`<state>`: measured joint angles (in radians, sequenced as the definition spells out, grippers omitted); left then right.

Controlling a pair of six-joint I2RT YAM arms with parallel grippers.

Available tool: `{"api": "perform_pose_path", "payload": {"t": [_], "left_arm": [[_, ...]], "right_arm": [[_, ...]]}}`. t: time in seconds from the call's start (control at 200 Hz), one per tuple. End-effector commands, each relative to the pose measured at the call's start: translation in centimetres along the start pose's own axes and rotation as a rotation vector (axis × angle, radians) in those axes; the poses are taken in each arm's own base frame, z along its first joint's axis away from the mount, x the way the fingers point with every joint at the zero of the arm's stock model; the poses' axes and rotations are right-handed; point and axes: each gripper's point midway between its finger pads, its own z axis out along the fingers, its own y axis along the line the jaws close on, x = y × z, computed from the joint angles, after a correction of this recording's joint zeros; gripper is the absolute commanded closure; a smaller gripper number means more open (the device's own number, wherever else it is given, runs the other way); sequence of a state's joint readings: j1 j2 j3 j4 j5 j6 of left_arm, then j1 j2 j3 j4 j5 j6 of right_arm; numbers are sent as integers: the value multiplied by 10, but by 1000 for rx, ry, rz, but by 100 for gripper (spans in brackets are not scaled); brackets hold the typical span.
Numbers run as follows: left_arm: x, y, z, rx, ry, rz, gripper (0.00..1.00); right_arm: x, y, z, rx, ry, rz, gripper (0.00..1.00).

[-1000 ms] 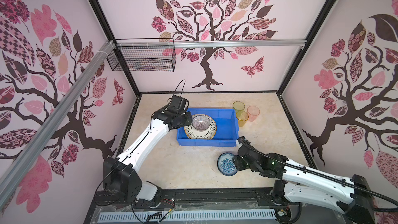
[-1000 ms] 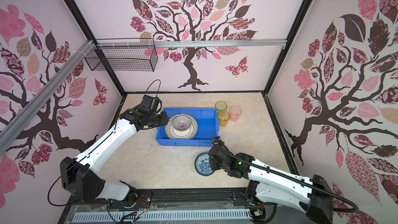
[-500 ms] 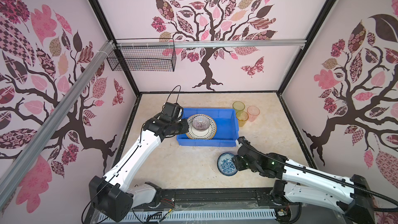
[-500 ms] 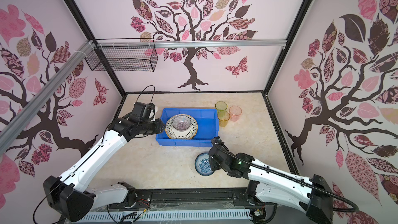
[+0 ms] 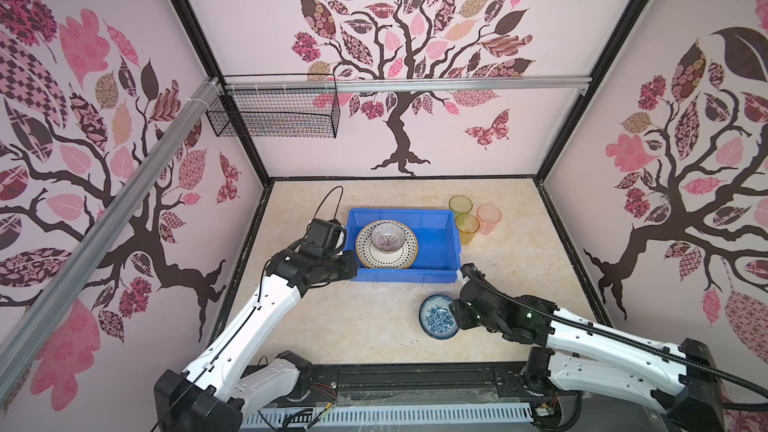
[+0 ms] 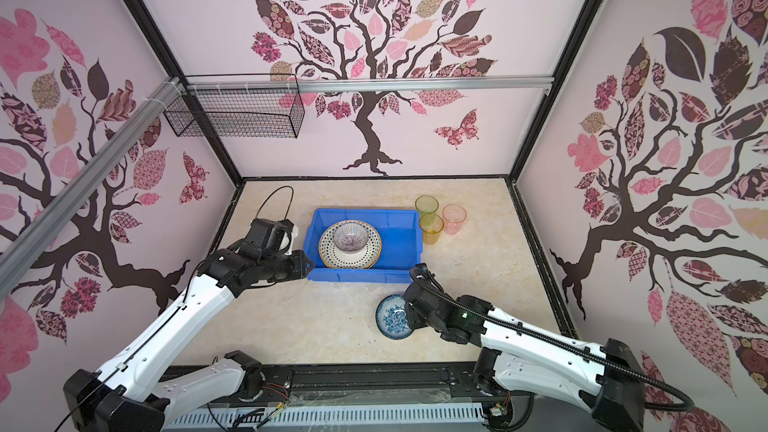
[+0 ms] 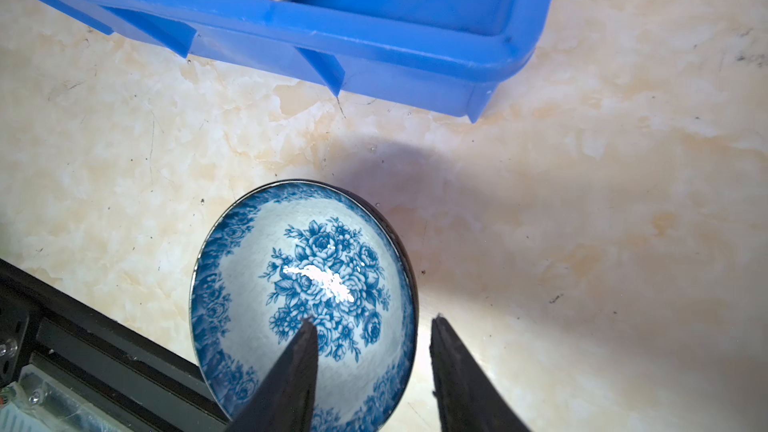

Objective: Place the mixed dishes into the plastic bin
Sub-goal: 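Draw the left gripper back toward the floral bowl while the right gripper pinches its rim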

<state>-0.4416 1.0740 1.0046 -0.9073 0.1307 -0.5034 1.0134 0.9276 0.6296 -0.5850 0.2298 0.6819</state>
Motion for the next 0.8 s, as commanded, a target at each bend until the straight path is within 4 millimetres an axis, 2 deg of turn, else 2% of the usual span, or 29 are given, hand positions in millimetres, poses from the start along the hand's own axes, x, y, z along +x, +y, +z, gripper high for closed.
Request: {"api": "perform_pose_path", "payload": {"t": [0.0,0.325,0.555,0.795], "left_arm": [[18,0,2,30,32,15,71],[39,1,7,48,69,19,72],[46,-10,12,70,86,41,73],[52,-12,20,71,108,46,73]], "right_arm": [[-1,-2,-4,18,8,7,54],[2,-4,1,37,20,10,59],[3,-4,8,58,34,-3,63],[6,-5,14,74,50,-12,65]]}}
